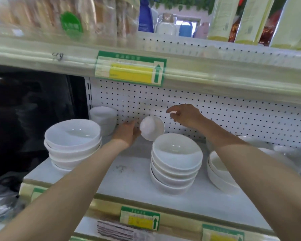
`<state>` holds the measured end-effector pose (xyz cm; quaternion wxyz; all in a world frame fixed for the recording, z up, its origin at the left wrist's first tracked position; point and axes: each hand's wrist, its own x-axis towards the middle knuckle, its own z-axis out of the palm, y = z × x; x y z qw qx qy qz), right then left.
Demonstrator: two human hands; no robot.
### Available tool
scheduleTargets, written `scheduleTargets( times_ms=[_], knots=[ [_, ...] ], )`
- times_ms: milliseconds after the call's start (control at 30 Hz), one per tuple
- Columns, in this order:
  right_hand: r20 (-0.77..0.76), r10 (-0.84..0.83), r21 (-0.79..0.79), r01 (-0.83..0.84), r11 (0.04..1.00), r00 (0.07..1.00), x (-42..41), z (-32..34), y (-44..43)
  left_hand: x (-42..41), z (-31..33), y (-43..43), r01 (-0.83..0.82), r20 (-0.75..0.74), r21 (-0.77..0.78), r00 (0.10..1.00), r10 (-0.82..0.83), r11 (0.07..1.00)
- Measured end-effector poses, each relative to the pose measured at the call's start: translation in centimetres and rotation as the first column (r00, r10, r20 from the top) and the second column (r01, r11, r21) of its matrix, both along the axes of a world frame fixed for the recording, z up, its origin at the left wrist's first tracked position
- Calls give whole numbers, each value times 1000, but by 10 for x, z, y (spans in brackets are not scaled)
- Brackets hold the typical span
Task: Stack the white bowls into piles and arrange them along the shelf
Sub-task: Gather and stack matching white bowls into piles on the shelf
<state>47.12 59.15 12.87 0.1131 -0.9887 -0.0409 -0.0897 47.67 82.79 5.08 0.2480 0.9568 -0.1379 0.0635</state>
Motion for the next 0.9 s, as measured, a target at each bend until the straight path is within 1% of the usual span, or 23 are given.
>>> scheduleTargets(
  times_ms=[67,133,167,233,300,467,600,667,767,833,900],
  knots=[
    [4,46,-79,-45,996,999,17,-5,3,12,-12,1,-21,-29,1,999,21,1000],
    [26,88,-168,-82,982,996,31,-10,6,19,-22,-1,-40,-60,37,997,43,998],
    [35,105,-201,-96,975,994,38,-12,9,23,-28,-3,-51,-75,51,996,55,997],
    [36,134,-249,-121,961,990,49,-17,14,29,-37,-7,-76,-125,32,989,80,997],
    [33,154,-290,-138,947,987,56,-22,20,35,-45,-11,-89,-128,32,987,92,996],
    [69,200,-282,-174,944,977,67,-28,25,43,-51,-16,-81,-55,147,994,90,986],
    [22,177,-227,-168,959,984,72,-32,28,47,-56,-18,-87,-36,214,995,97,973],
    [-2,177,-244,-172,954,984,74,-32,31,47,-56,-18,-89,-39,229,994,100,969],
    [5,180,-343,-167,924,984,77,-35,38,45,-53,-18,-82,-50,205,994,94,975],
    [22,159,-391,-138,910,987,77,-36,40,43,-49,-18,-72,-66,153,994,83,986],
    [29,124,-381,-104,919,992,78,-34,40,37,-43,-17,-56,-56,94,997,62,994]
  ],
)
